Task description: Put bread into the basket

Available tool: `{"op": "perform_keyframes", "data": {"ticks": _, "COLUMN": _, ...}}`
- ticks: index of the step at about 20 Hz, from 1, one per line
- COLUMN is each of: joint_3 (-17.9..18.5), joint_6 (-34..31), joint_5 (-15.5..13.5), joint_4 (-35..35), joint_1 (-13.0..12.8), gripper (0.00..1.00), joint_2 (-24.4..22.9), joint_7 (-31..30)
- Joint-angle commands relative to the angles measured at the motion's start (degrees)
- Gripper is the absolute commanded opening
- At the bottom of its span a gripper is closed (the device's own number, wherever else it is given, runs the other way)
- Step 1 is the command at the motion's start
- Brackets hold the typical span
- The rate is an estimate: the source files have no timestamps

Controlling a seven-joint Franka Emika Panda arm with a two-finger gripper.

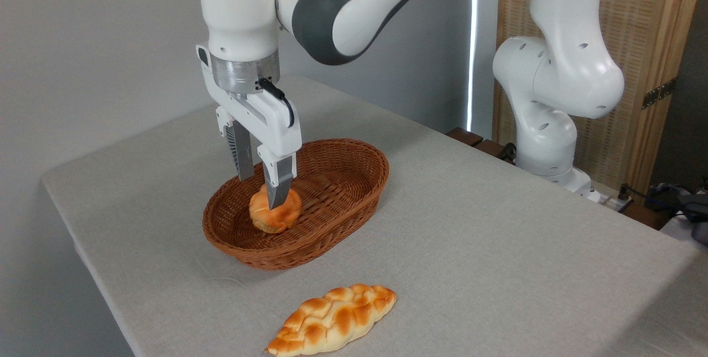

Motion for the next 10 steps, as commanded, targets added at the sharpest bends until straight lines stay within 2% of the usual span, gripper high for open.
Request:
{"op": "perform_keyframes", "data": {"ticks": 1, "joint_3": 0.0, "joint_6": -1.0, "joint_5": 5.0, "joint_4": 2.4, "joint_1": -0.1, "gripper": 1.00, "joint_2": -1.3, "joint_7": -0.8}}
{"op": "perform_keyframes", "data": {"ticks": 4, "joint_3": 0.8, "joint_6": -6.7, "joint_5": 5.3, "joint_4": 7.1, "joint_1": 0.1, "gripper": 1.00, "joint_2": -1.3, "joint_7": -1.0}}
{"op": "perform_keyframes", "data": {"ticks": 6, "joint_3": 1.1, "joint_6": -11.3, "joint_5": 7.5, "joint_4": 9.4, "joint_1": 0.7, "gripper": 1.00, "joint_2": -1.5, "joint_7": -1.1}}
{"op": "perform_keyframes", "data": {"ticks": 10, "joint_3": 5.3, "joint_6": -15.3, "joint_5": 7.7, "joint_4": 13.6, "joint_1": 0.8, "gripper": 1.00, "joint_2": -1.9, "joint_7": -1.1}}
